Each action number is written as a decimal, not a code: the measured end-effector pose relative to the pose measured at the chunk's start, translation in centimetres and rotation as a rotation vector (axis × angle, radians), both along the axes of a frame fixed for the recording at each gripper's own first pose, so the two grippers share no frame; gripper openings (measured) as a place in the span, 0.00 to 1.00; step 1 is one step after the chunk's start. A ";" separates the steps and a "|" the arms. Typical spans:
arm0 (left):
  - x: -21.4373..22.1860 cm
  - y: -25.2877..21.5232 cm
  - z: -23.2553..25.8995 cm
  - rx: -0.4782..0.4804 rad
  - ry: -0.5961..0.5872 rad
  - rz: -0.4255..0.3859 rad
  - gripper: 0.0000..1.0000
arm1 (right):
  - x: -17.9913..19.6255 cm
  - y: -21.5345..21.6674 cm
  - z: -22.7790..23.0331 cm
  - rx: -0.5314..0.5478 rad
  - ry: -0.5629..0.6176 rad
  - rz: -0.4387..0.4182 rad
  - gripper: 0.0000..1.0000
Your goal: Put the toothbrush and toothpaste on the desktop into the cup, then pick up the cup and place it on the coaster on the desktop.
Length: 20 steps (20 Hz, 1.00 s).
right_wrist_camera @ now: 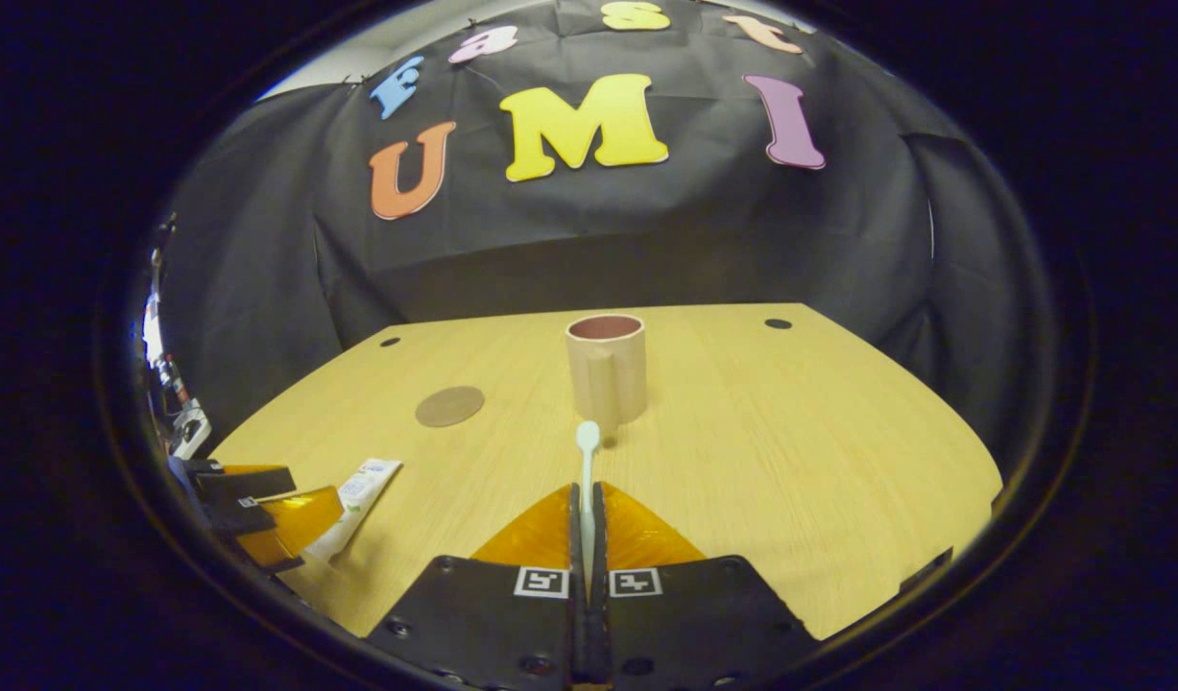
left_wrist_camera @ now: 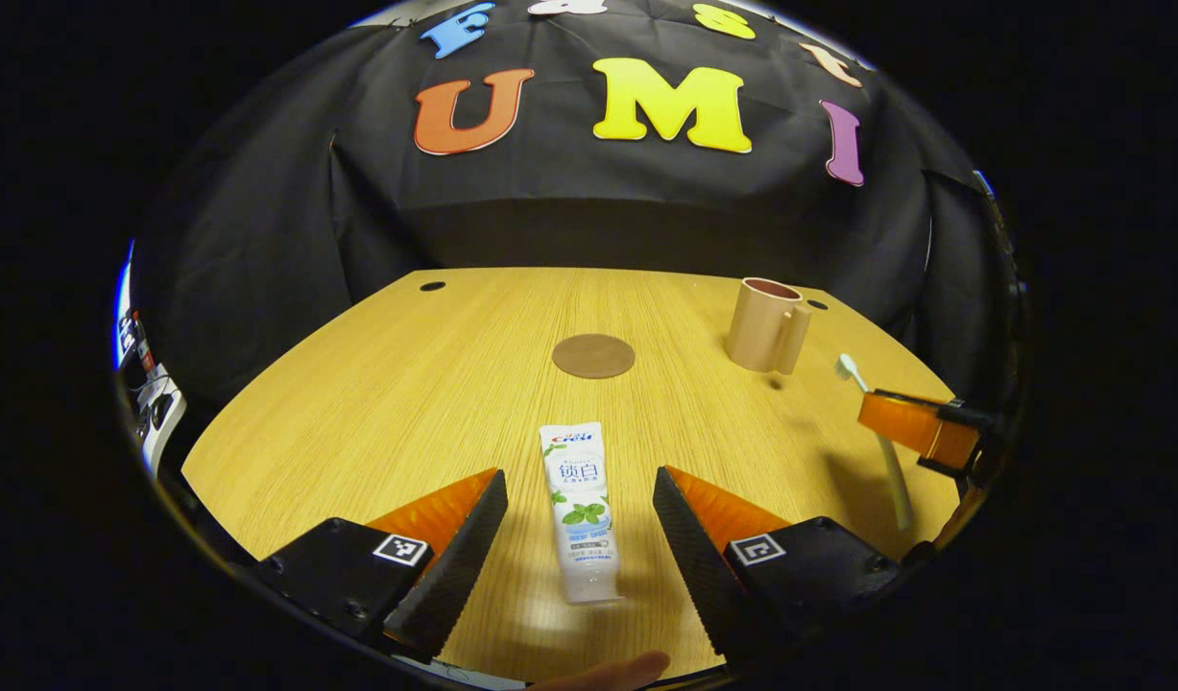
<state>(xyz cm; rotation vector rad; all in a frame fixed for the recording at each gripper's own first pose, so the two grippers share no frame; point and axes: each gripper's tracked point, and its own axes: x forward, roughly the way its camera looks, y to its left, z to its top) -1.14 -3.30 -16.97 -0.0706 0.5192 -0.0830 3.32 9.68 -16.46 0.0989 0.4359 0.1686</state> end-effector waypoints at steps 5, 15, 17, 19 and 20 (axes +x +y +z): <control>0.1 -0.3 -2.1 0.010 0.087 -0.002 0.95 | -0.3 -0.7 1.7 -0.013 -0.063 -0.012 0.01; 0.5 -0.1 -3.5 0.005 0.139 -0.001 0.66 | 0.3 -2.4 1.9 0.037 -0.065 -0.071 0.00; 0.6 0.2 -3.4 0.013 0.137 0.010 0.58 | 0.1 -2.6 2.1 0.043 -0.065 -0.075 0.01; 0.7 0.2 -3.4 0.012 0.132 0.011 0.47 | 0.0 -2.9 2.1 0.044 -0.069 -0.077 0.01; 0.9 0.2 -3.5 0.010 0.128 0.012 0.47 | 0.1 -3.0 2.4 0.046 -0.074 -0.079 0.01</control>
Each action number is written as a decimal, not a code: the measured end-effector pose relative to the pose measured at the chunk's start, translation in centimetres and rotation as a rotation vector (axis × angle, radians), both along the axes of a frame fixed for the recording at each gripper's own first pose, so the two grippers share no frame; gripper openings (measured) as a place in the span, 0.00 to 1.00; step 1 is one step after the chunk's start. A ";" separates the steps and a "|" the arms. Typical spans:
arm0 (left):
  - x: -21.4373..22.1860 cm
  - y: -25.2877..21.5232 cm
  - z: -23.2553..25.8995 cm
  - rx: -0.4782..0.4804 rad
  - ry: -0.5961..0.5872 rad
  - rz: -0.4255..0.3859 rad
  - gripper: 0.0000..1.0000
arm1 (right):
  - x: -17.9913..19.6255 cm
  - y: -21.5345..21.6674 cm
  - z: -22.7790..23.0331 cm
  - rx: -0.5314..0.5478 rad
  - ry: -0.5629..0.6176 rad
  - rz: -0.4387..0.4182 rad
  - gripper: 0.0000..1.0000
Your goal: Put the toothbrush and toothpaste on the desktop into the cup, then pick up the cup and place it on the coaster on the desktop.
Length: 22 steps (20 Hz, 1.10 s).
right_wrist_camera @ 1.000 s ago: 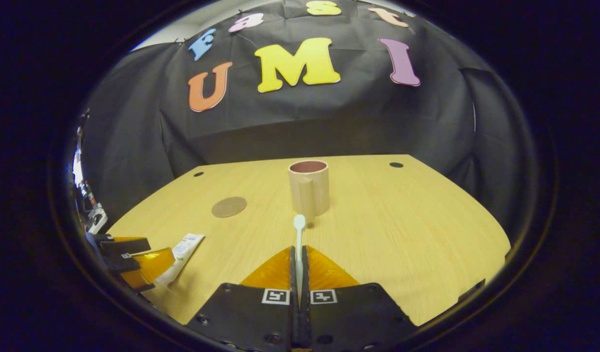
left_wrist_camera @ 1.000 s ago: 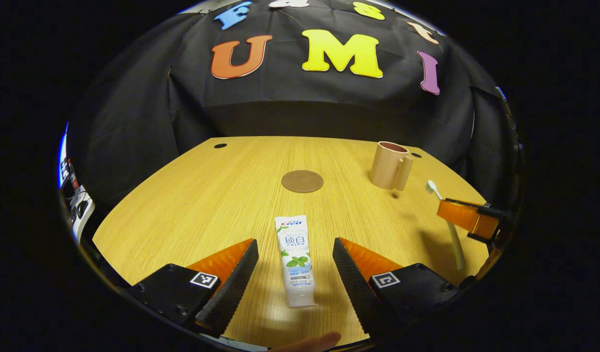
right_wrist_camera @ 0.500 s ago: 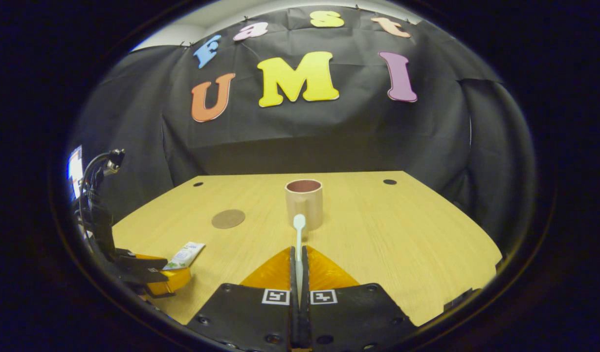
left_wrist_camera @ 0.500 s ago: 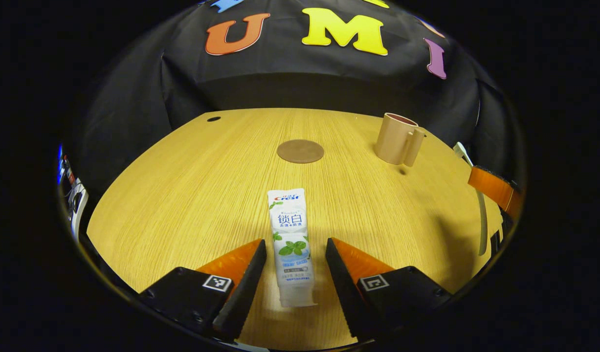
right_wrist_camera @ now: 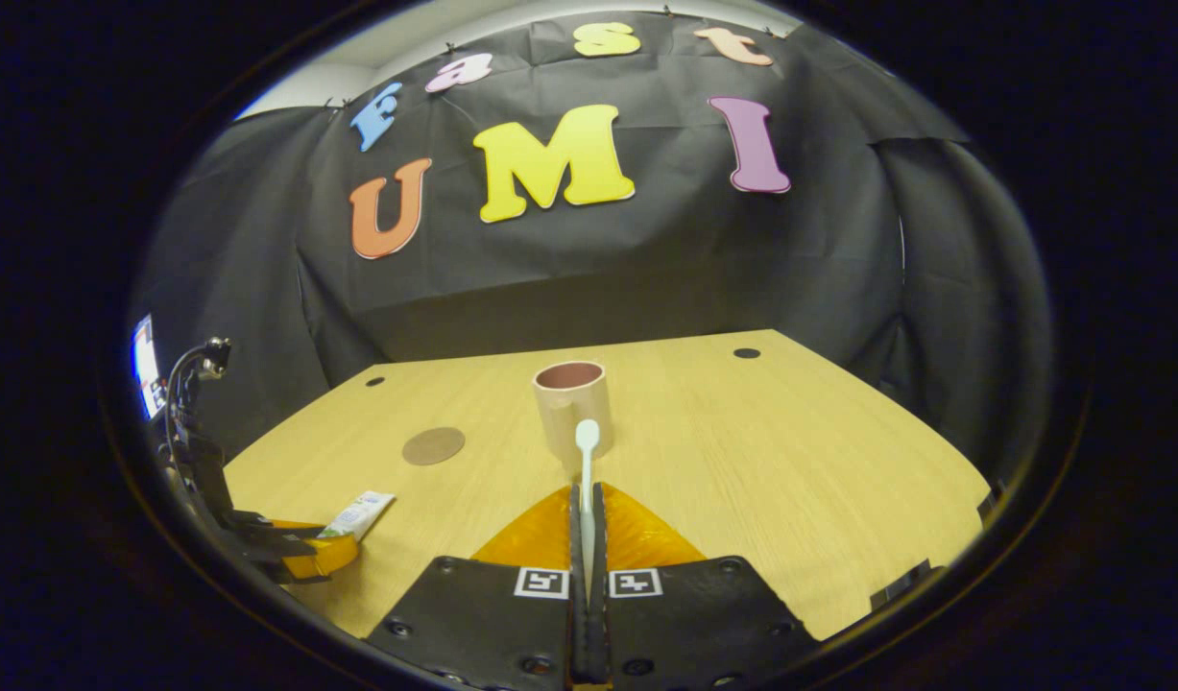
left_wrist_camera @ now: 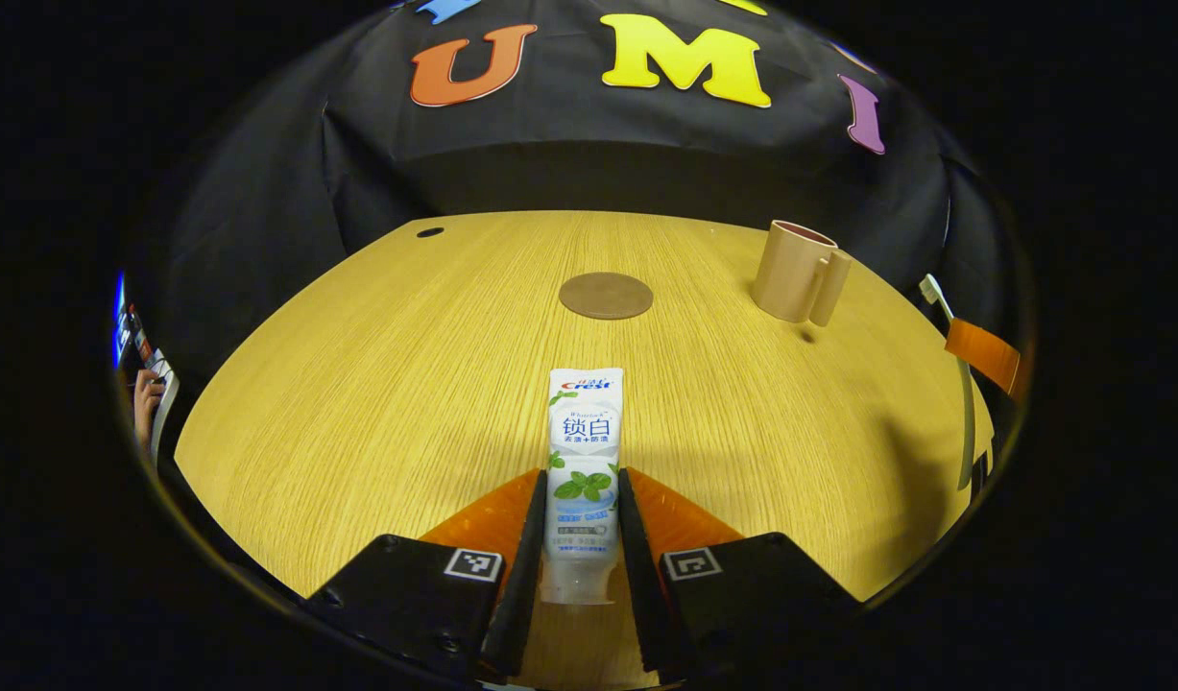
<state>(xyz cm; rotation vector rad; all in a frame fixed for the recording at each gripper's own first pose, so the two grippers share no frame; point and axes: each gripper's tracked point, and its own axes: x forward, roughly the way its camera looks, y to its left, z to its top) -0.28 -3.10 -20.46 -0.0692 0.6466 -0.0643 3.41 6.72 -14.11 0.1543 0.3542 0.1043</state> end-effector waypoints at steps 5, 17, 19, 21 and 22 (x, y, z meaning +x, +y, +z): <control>0.2 0.3 1.3 -0.019 -0.063 0.038 0.48 | 0.2 -0.4 0.9 0.002 -0.023 -0.004 0.01; 2.5 0.7 8.4 -0.054 -0.337 0.046 0.43 | 1.7 -0.3 3.6 -0.024 -0.087 -0.017 0.01; 3.3 0.7 9.3 -0.052 -0.369 0.045 0.43 | 2.9 -0.6 4.7 -0.028 -0.112 -0.029 0.01; 3.6 0.5 10.2 -0.070 -0.386 0.043 0.43 | 4.3 -0.2 6.0 -0.022 -0.133 -0.024 0.01; 3.7 0.3 10.6 -0.079 -0.394 0.037 0.43 | 5.1 -0.1 6.7 -0.022 -0.143 -0.023 0.00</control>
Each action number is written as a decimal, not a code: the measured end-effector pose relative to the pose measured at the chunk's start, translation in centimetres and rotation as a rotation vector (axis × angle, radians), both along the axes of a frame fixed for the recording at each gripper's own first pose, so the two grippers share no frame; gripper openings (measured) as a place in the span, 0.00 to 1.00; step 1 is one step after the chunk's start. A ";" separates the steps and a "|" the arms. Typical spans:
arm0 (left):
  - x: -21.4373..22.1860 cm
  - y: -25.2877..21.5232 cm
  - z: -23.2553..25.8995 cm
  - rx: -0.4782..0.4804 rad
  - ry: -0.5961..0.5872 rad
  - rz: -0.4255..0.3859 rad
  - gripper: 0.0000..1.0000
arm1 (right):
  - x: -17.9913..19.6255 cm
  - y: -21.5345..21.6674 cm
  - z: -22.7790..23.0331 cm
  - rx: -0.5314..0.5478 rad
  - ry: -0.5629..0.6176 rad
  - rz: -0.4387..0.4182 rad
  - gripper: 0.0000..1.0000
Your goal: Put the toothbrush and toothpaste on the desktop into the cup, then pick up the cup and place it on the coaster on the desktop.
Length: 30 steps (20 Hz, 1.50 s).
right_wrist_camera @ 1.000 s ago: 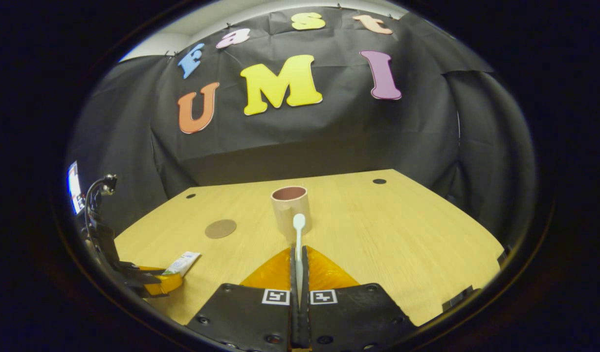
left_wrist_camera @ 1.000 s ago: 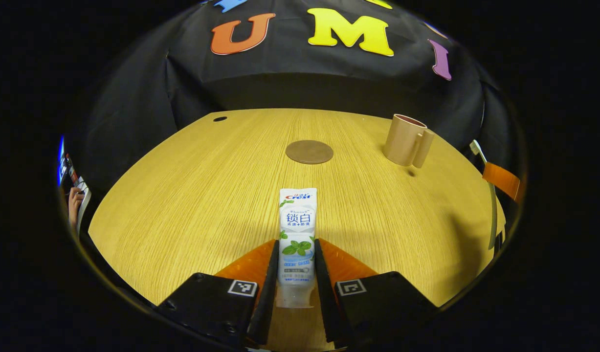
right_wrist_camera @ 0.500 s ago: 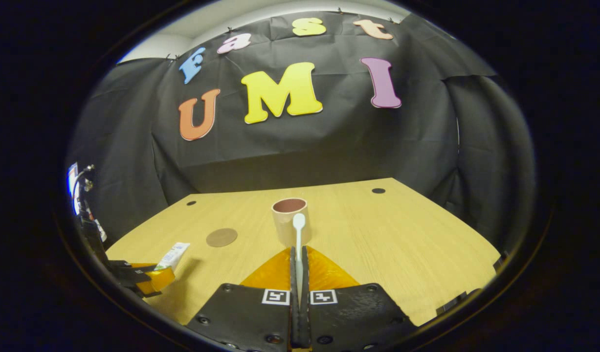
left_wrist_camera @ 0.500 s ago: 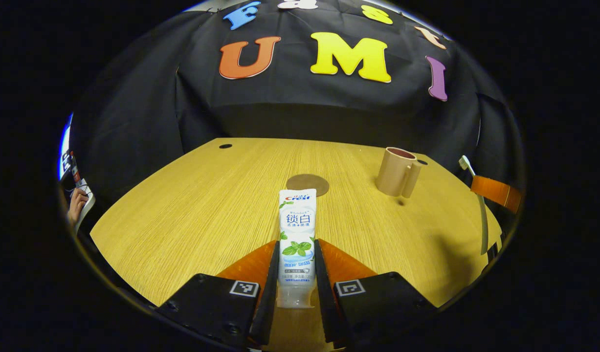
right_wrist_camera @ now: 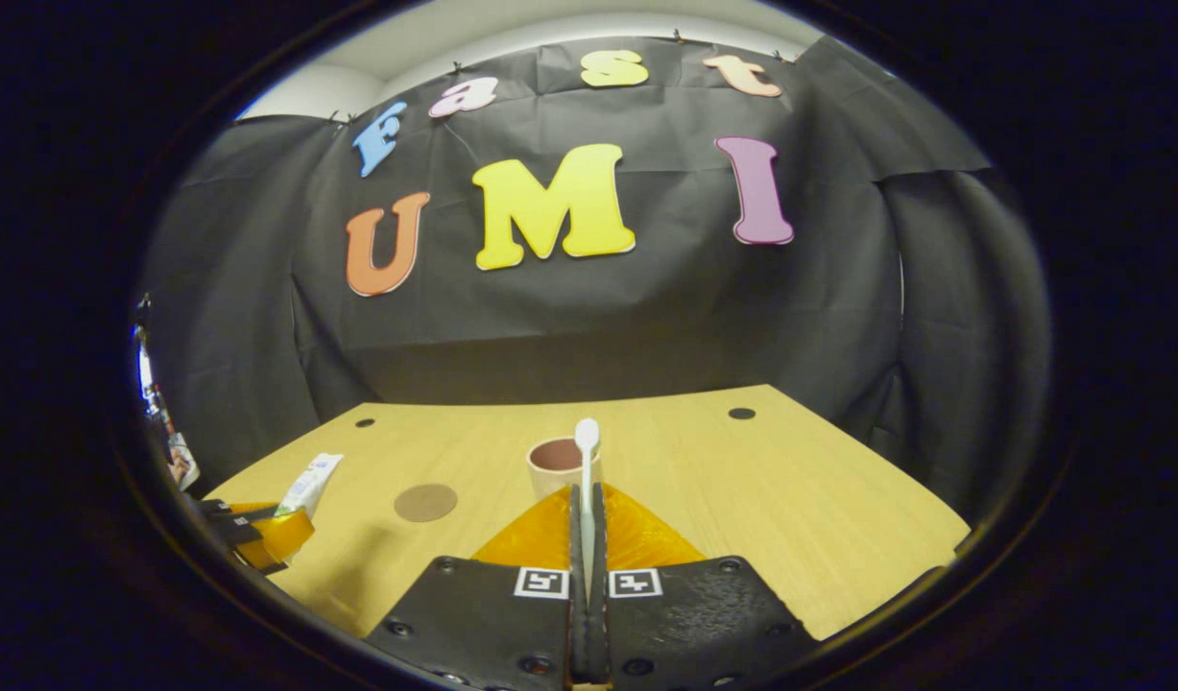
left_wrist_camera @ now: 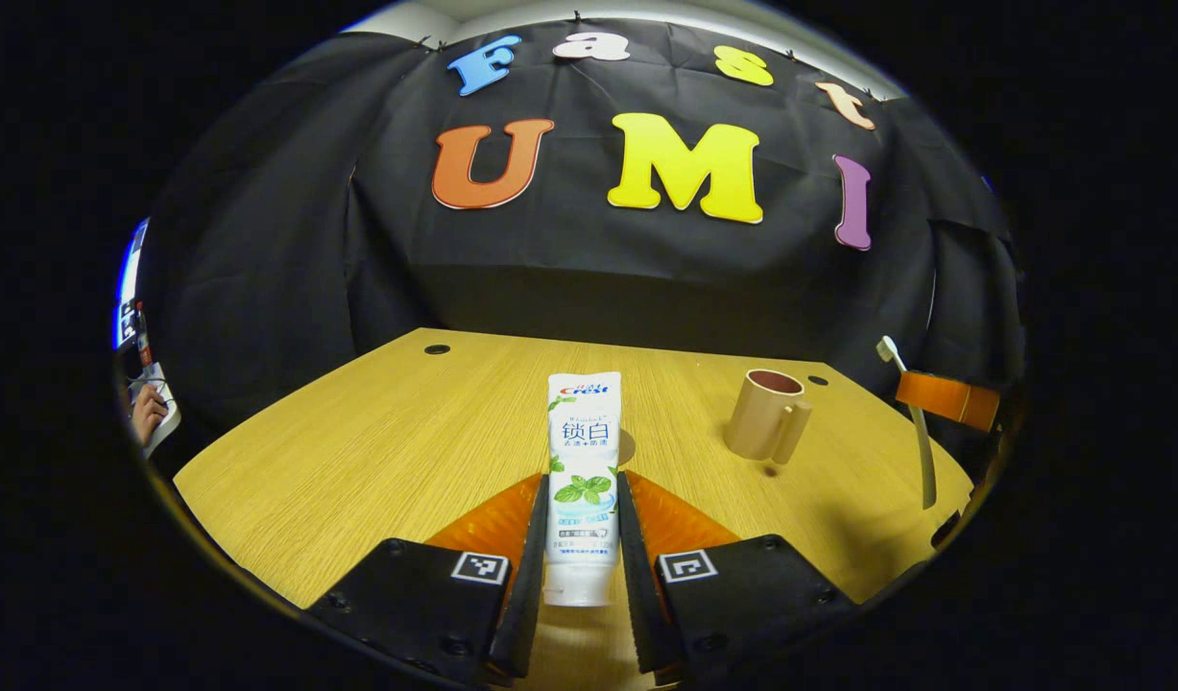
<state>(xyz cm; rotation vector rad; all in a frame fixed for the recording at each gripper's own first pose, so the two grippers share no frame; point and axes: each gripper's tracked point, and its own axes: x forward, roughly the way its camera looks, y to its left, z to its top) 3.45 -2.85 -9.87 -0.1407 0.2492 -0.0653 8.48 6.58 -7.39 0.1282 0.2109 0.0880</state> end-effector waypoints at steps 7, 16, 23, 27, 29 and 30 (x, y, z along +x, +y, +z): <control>1.7 -0.4 4.8 0.025 -0.107 -0.015 0.43 | 7.4 1.8 6.0 -0.019 -0.127 0.023 0.01; 2.6 -1.6 7.2 0.013 -0.168 -0.040 0.43 | 16.7 4.2 6.5 0.009 -0.155 0.044 0.01; 2.7 -2.0 7.3 0.009 -0.173 -0.051 0.43 | 19.8 4.6 4.6 -0.014 -0.132 0.021 0.00; 2.6 -2.3 7.0 0.011 -0.166 -0.062 0.43 | 19.9 4.5 4.7 -0.013 -0.139 0.019 0.04; 2.4 -2.3 6.8 0.014 -0.158 -0.066 0.43 | 19.8 4.6 3.9 -0.012 -0.115 0.025 0.06; 2.4 -2.3 6.8 0.015 -0.157 -0.069 0.43 | 19.5 4.6 3.5 -0.017 -0.100 0.036 0.09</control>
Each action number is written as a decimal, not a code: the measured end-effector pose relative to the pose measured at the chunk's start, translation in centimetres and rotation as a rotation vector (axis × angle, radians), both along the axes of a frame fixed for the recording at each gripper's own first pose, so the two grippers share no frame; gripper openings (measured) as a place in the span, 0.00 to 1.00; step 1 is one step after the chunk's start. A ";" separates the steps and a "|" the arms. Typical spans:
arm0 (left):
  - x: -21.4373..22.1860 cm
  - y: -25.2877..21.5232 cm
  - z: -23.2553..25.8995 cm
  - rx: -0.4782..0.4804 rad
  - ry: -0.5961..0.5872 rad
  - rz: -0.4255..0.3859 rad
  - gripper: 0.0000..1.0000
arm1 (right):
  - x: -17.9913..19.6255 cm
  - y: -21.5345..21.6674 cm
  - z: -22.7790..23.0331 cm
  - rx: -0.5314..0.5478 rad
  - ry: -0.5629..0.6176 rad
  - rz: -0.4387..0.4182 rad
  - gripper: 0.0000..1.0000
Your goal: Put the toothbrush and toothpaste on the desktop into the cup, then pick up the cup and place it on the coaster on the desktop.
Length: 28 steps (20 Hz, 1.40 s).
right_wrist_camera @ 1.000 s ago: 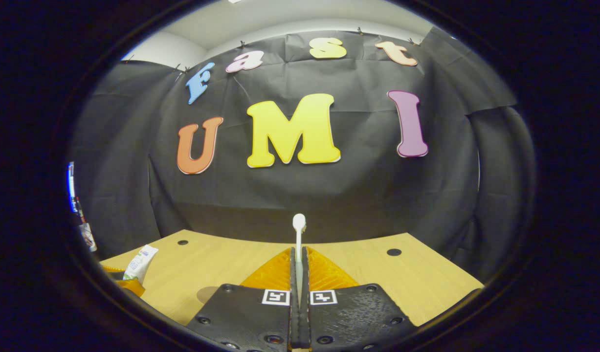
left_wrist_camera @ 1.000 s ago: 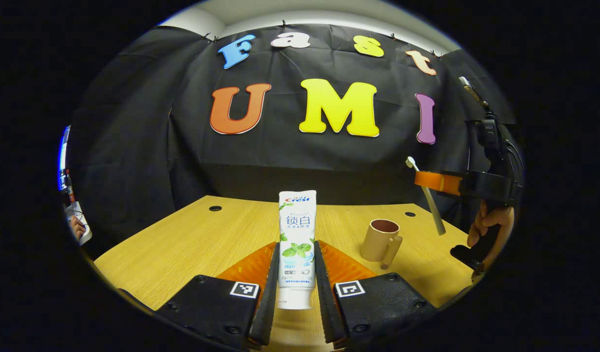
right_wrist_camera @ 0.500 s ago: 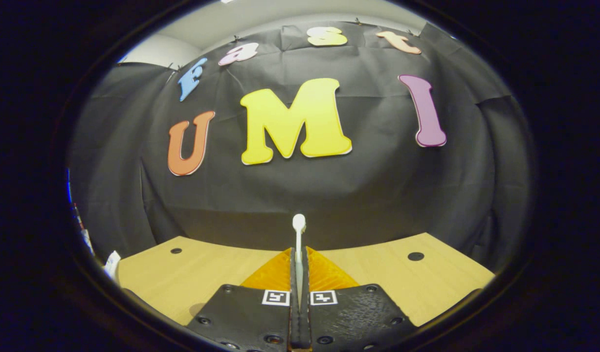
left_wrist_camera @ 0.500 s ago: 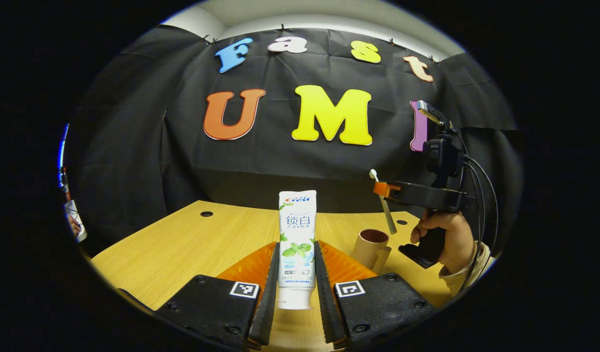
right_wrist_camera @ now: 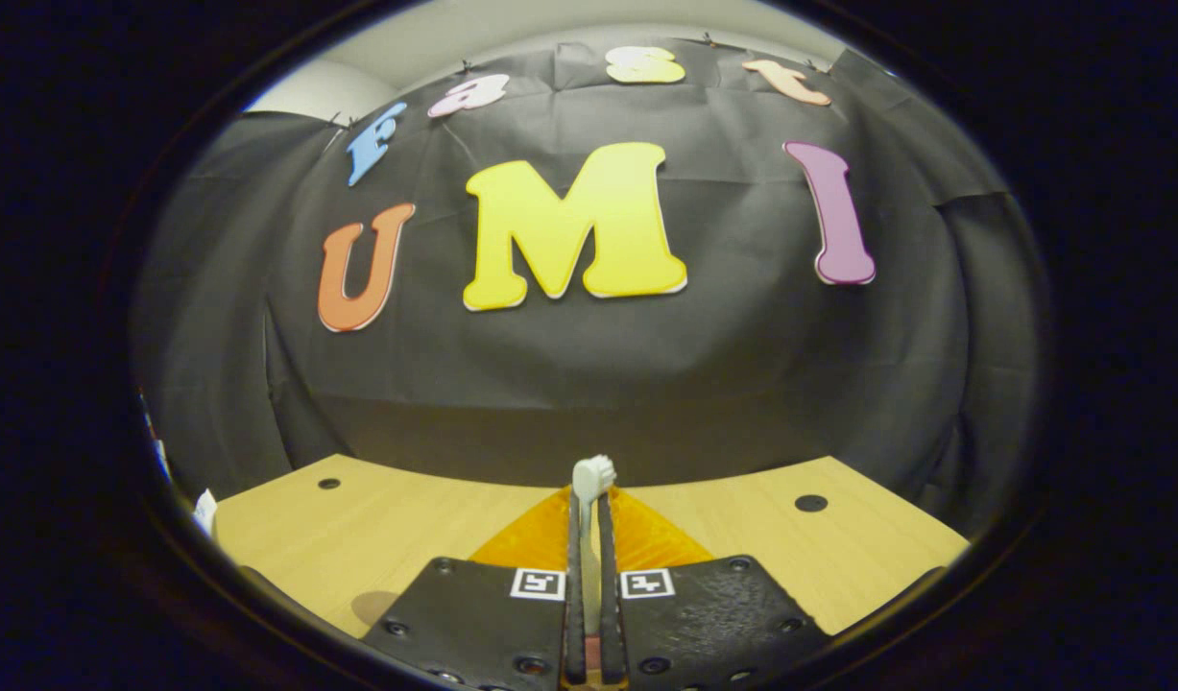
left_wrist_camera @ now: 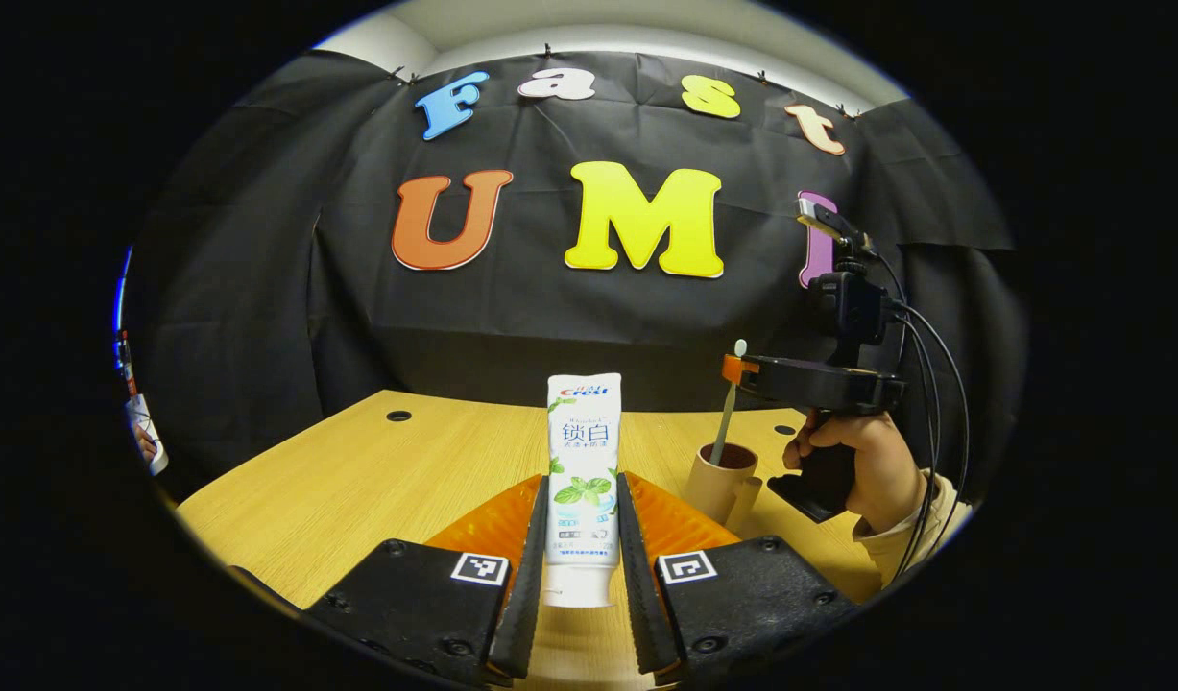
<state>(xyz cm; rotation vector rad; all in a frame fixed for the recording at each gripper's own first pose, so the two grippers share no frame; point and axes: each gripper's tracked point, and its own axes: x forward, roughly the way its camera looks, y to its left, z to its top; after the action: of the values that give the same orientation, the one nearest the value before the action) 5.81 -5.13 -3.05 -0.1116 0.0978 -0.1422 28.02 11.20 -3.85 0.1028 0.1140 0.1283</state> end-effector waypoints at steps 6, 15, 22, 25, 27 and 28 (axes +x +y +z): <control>0.5 -1.7 0.1 0.007 -0.013 -0.013 0.43 | -1.2 -0.9 -1.3 -0.066 0.043 0.024 0.78; 4.8 -6.9 1.4 -0.003 -0.047 -0.063 0.42 | -8.6 -7.6 -2.4 -0.026 0.030 -0.022 0.98; 9.5 -11.9 3.9 -0.038 -0.092 -0.113 0.42 | -13.7 -14.5 -3.3 -0.069 -0.013 -0.107 0.95; 11.4 -13.8 5.3 -0.038 -0.113 -0.129 0.42 | -14.3 -16.1 -4.0 -0.054 0.012 -0.104 0.95; 12.5 -15.0 5.9 -0.031 -0.126 -0.141 0.42 | -14.1 -16.8 -4.9 -0.041 0.039 -0.099 0.97; 13.0 -15.7 6.2 -0.027 -0.136 -0.149 0.42 | -13.9 -17.2 -5.3 -0.040 0.051 -0.099 0.97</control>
<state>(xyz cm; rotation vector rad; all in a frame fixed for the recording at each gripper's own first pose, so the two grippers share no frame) 18.80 -20.79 3.14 -0.1211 -0.0313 -0.2989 14.09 -5.96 -9.10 0.0718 0.1619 0.0249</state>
